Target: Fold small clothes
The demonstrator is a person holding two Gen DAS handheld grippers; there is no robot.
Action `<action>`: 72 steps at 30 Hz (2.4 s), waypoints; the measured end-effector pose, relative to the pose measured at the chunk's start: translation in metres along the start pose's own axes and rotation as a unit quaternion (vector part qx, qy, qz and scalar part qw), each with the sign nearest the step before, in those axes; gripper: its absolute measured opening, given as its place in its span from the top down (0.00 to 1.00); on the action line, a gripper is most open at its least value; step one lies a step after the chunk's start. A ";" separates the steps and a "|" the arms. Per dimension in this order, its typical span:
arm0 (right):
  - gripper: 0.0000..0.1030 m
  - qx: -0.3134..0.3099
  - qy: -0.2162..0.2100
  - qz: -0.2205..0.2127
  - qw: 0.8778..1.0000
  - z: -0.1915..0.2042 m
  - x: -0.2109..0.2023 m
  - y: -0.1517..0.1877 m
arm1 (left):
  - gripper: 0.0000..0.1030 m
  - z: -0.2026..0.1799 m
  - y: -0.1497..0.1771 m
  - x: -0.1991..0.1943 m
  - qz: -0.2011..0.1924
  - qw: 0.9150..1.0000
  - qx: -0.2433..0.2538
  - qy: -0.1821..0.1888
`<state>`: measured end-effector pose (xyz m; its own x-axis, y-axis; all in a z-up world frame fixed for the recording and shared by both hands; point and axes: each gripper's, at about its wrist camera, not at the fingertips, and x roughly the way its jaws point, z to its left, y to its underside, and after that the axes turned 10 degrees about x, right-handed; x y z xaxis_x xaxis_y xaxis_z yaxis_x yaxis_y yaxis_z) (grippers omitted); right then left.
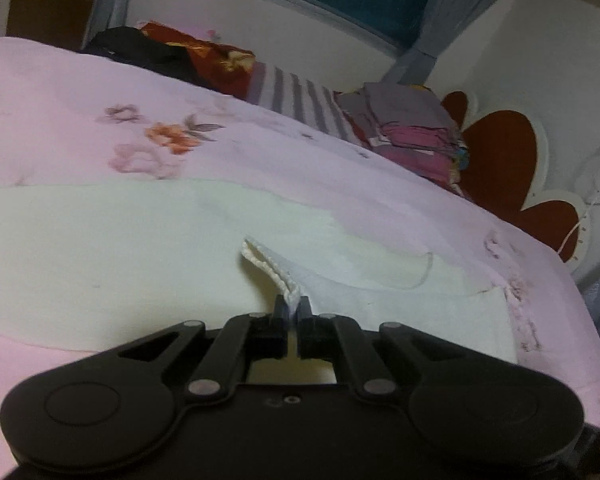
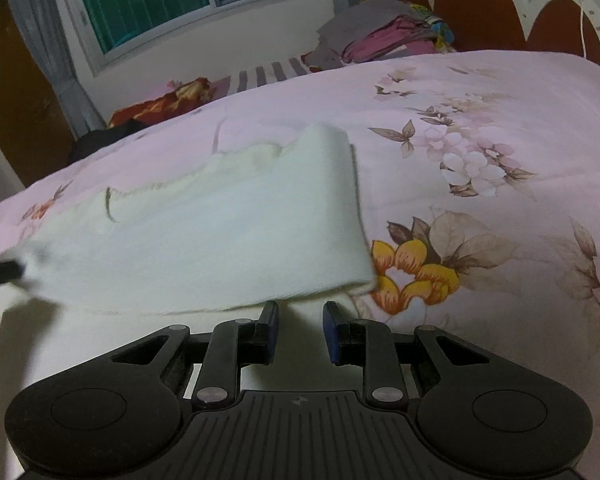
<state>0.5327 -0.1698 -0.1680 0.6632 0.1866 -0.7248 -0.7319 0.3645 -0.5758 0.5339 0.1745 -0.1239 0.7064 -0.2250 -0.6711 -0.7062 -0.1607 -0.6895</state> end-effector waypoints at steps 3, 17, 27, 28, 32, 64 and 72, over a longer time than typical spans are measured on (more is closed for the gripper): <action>0.75 -0.001 0.000 -0.001 1.000 -0.001 0.001 -0.002 | 0.97 0.007 0.002 -0.006 -0.002 1.000 -0.004 -0.008; 0.88 -0.067 -0.031 -0.030 0.997 0.007 -0.029 -0.004 | 0.97 0.020 0.024 0.001 0.008 0.999 -0.027 -0.022; 0.88 -0.047 -0.042 -0.019 0.998 0.021 -0.004 -0.011 | 0.68 -0.031 0.023 -0.027 -0.030 0.996 0.071 -0.038; 0.88 -0.053 -0.057 -0.014 0.997 0.030 -0.001 -0.007 | 0.67 -0.042 0.025 -0.020 -0.023 0.996 0.082 -0.025; 0.88 -0.089 -0.109 0.002 0.990 0.057 0.008 0.003 | 0.68 -0.060 0.026 0.001 -0.009 0.994 0.102 -0.025; 1.00 -0.022 0.013 0.004 1.000 -0.014 0.084 -0.118 | 0.69 -0.027 0.007 0.018 0.007 0.992 0.112 -0.056; 1.00 -0.021 0.011 0.004 1.000 0.001 0.026 -0.035 | 0.66 -0.041 0.029 0.006 -0.009 0.993 0.088 -0.074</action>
<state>0.5758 -0.1769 -0.1662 0.6535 0.1688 -0.7378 -0.7437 0.3247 -0.5844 0.5156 0.1293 -0.1370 0.7278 -0.0777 -0.6814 -0.6828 0.0104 -0.7305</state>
